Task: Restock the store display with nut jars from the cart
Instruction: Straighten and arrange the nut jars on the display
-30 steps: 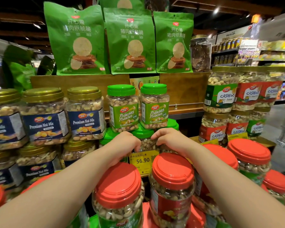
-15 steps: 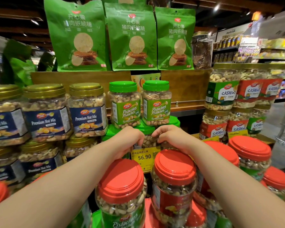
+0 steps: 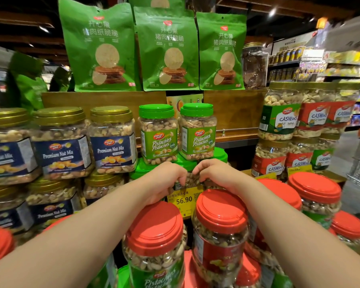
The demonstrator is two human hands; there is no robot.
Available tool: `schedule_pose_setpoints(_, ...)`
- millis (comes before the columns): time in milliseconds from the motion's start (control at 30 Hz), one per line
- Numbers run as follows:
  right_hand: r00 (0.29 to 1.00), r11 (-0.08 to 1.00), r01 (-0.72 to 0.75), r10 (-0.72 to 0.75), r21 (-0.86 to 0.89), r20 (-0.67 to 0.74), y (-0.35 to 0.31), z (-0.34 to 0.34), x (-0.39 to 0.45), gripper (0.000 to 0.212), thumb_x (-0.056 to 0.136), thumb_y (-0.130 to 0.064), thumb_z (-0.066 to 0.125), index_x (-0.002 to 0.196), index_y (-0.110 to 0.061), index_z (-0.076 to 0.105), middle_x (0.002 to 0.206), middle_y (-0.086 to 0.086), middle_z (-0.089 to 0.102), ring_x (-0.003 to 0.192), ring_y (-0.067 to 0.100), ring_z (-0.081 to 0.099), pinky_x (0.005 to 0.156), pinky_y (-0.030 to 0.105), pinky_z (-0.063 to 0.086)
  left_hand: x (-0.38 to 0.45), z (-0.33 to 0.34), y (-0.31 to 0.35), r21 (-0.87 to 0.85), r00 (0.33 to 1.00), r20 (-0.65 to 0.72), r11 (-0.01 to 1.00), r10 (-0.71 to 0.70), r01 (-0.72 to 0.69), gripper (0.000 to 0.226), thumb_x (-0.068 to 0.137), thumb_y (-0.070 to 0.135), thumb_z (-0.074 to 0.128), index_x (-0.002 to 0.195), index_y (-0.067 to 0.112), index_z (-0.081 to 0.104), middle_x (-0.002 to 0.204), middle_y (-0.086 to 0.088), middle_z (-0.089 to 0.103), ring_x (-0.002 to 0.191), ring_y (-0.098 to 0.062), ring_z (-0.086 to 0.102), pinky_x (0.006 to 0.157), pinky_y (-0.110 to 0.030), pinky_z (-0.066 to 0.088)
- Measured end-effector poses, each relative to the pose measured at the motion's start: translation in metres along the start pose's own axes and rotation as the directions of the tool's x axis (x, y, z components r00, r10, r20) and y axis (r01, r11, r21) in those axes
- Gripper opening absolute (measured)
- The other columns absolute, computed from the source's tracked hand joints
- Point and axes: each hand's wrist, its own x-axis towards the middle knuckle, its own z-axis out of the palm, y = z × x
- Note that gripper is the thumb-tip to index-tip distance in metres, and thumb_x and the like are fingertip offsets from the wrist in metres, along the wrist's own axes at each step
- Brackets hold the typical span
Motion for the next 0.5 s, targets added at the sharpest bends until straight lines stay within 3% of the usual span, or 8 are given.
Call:
schedule_pose_setpoints(200, 0.999, 0.999, 0.01, -0.011, -0.04, -0.038, 0.003, -0.004, -0.003, 0.022, 0.087, -0.004, 0.065, 0.104, -0.014, 0.074, 0.098, 0.006, 0.071, 0.092, 0.022, 0.064, 0.089, 0.039, 0.053, 0.008, -0.004, 0.002, -0.047, 0.996, -0.086, 0.999, 0.001, -0.005, 0.028, 0.043, 0.008, 0.055, 0.062, 0.016, 0.037, 0.072, -0.004, 0.028, 0.065, -0.019, 0.027, 0.061, -0.029, 0.029)
schedule_pose_setpoints(267, 0.996, 0.997, 0.036, -0.041, -0.067, -0.083, 0.0, -0.003, -0.005, 0.019, 0.09, -0.008, 0.064, 0.105, -0.016, 0.074, 0.095, -0.001, 0.069, 0.09, 0.017, 0.063, 0.087, 0.035, 0.052, 0.011, -0.002, 0.001, -0.048, 0.994, -0.103, 0.999, -0.031, 0.026, 0.032, 0.042, 0.009, 0.055, 0.07, 0.001, 0.042, 0.078, -0.009, 0.035, 0.072, -0.023, 0.036, 0.06, -0.028, 0.031)
schedule_pose_setpoints(300, 0.994, 0.996, 0.049, -0.056, -0.075, -0.096, -0.002, -0.003, -0.005, 0.019, 0.09, -0.01, 0.064, 0.105, -0.017, 0.074, 0.095, -0.003, 0.068, 0.091, 0.016, 0.063, 0.089, 0.036, 0.053, 0.012, 0.0, 0.002, -0.056, 0.993, -0.109, 0.998, -0.044, 0.038, 0.04, 0.043, 0.008, 0.055, 0.08, -0.006, 0.046, 0.086, -0.018, 0.042, 0.08, -0.028, 0.045, 0.059, -0.027, 0.03)
schedule_pose_setpoints(333, 0.993, 0.995, 0.056, -0.064, -0.082, -0.097, -0.003, -0.002, -0.006, 0.018, 0.091, -0.011, 0.064, 0.104, -0.018, 0.073, 0.096, -0.003, 0.069, 0.094, 0.017, 0.064, 0.091, 0.038, 0.053, 0.013, 0.003, 0.001, -0.068, 0.992, -0.119, 0.997, -0.043, 0.035, 0.051, 0.046, 0.008, 0.056, 0.093, -0.011, 0.052, 0.1, -0.006, 0.034, 0.095, -0.036, 0.055, 0.059, -0.026, 0.03)
schedule_pose_setpoints(367, 0.994, 0.994, 0.059, -0.067, -0.092, -0.085, -0.005, -0.002, -0.007, 0.018, 0.091, -0.011, 0.064, 0.105, -0.019, 0.073, 0.098, -0.002, 0.07, 0.096, 0.019, 0.065, 0.092, 0.039, 0.053, 0.017, 0.005, -0.002, -0.072, 0.991, -0.126, 0.997, -0.044, 0.035, 0.071, 0.05, 0.006, 0.057, 0.118, -0.015, 0.053, 0.152, -0.028, 0.033, 0.118, -0.042, 0.055, 0.058, -0.026, 0.029)
schedule_pose_setpoints(400, 0.996, 0.993, 0.057, -0.065, -0.106, -0.066, -0.007, -0.001, -0.008, 0.019, 0.09, -0.011, 0.064, 0.106, -0.019, 0.073, 0.1, -0.001, 0.071, 0.097, 0.02, 0.066, 0.091, 0.04, 0.054, 0.018, 0.006, -0.004, -0.073, 0.992, -0.116, 0.997, -0.045, 0.036, 0.08, 0.056, 0.004, 0.058, 0.133, -0.015, 0.046, 0.145, -0.039, 0.04, 0.132, -0.042, 0.048, 0.058, -0.026, 0.029)
schedule_pose_setpoints(433, 0.997, 0.992, 0.055, -0.06, -0.114, -0.046, -0.007, -0.001, -0.01, 0.021, 0.09, -0.011, 0.064, 0.107, -0.019, 0.073, 0.099, 0.0, 0.072, 0.094, 0.02, 0.067, 0.09, 0.039, 0.055, 0.019, 0.008, -0.006, -0.074, 0.993, -0.108, 0.997, -0.042, 0.034, 0.08, 0.065, 0.001, 0.058, 0.141, -0.014, 0.039, 0.153, -0.035, 0.033, 0.135, -0.039, 0.045, 0.059, -0.026, 0.029)
schedule_pose_setpoints(500, 0.999, 0.992, 0.052, -0.053, -0.117, -0.007, -0.008, 0.0, -0.01, 0.023, 0.088, -0.009, 0.064, 0.108, -0.017, 0.072, 0.095, 0.0, 0.072, 0.088, 0.016, 0.064, 0.086, 0.037, 0.055, 0.02, 0.009, -0.004, -0.071, 0.991, -0.123, 0.997, -0.048, 0.04, 0.072, 0.077, -0.005, 0.053, 0.145, -0.015, 0.033, 0.149, -0.035, 0.039, 0.129, -0.033, 0.047, 0.059, -0.026, 0.028)
